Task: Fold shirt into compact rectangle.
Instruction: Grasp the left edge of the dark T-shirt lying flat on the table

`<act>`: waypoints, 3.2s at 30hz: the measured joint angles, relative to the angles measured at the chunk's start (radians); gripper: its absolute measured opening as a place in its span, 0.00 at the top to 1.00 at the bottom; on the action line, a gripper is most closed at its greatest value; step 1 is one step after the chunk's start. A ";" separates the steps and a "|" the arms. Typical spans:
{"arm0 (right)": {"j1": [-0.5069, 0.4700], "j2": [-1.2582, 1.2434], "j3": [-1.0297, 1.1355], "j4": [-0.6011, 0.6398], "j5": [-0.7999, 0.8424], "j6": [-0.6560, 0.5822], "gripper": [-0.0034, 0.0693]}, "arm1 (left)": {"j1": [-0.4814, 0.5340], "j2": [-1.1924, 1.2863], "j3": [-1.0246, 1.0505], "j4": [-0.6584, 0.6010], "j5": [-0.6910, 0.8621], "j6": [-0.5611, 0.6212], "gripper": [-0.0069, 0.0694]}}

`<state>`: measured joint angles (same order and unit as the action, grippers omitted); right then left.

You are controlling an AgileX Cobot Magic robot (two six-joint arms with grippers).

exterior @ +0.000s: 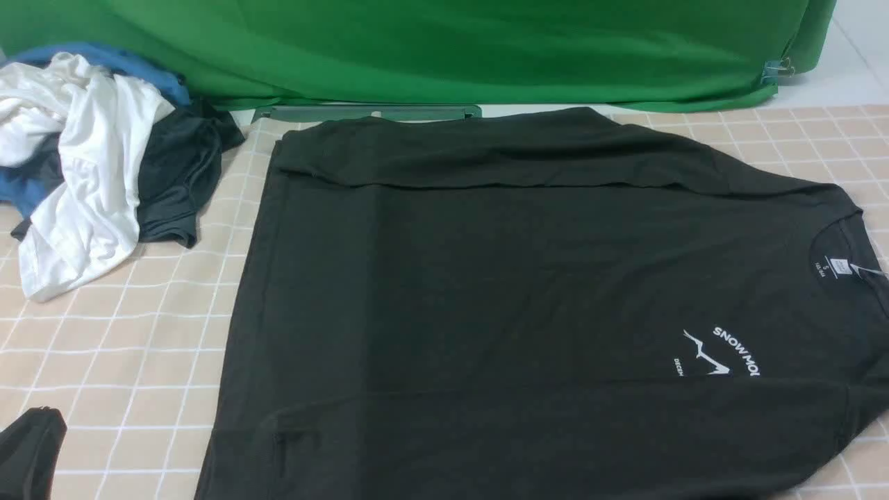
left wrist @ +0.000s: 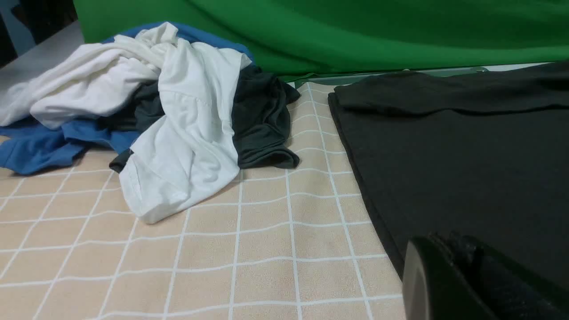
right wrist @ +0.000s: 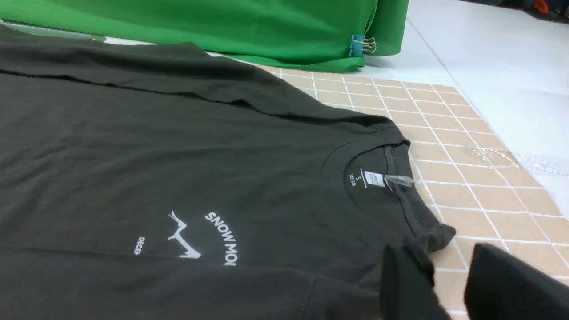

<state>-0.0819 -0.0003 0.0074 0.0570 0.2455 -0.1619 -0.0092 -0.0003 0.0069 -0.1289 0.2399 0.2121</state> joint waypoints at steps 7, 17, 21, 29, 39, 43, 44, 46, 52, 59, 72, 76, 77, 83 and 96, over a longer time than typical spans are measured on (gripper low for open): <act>0.000 0.000 0.000 0.000 0.000 0.000 0.61 | 0.000 0.000 0.000 0.000 0.000 0.000 0.88; 0.000 0.000 0.000 0.000 0.000 0.000 0.61 | 0.000 0.000 0.000 0.000 -0.013 -0.001 0.88; 0.000 0.000 0.000 0.000 0.000 0.000 0.61 | 0.000 0.000 0.000 -0.105 -0.120 -0.034 0.88; 0.000 0.000 0.000 0.000 0.000 0.000 0.61 | 0.000 0.000 0.000 -0.352 -0.499 -0.334 0.88; 0.000 0.000 0.000 0.000 -0.008 0.000 0.61 | 0.000 0.062 -0.196 -0.132 -0.655 -0.728 0.88; 0.000 0.000 0.000 0.029 -0.065 0.017 0.61 | 0.000 0.251 -0.437 0.039 -0.252 -0.728 0.88; 0.000 0.000 0.000 0.056 -0.106 0.051 0.61 | 0.000 0.315 -0.502 0.053 -0.129 -0.706 0.88; 0.000 0.000 0.000 0.122 -0.229 0.162 0.61 | 0.000 0.437 -0.614 0.049 0.095 -0.600 0.88; 0.000 0.000 0.000 0.187 -0.447 0.511 0.61 | 0.000 0.834 -0.717 -0.139 0.556 -0.168 0.88; 0.000 0.000 0.000 0.191 -0.464 0.562 0.61 | -0.001 1.133 -0.684 -0.229 0.697 -0.042 0.89; 0.028 0.109 -0.283 0.181 -0.172 0.417 0.89 | -0.301 1.238 -0.646 -0.067 0.608 -0.158 0.89; 0.043 0.338 -0.520 0.179 0.087 0.276 0.89 | -0.323 1.303 -0.646 0.008 0.531 -0.183 0.87; 0.046 0.395 -0.560 0.181 0.152 0.242 0.89 | -0.323 1.319 -0.646 0.036 0.508 -0.184 0.84; 0.048 0.642 -0.652 0.259 0.402 0.085 0.89 | -0.323 1.387 -0.646 0.108 0.393 -0.184 0.59; 0.048 0.785 -0.655 0.372 0.497 -0.052 0.86 | -0.323 1.551 -0.658 0.119 0.301 -0.177 0.34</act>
<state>-0.0338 0.7844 -0.6477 0.4293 0.7424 -0.2138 -0.3317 1.5504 -0.6507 -0.0102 0.5406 0.0352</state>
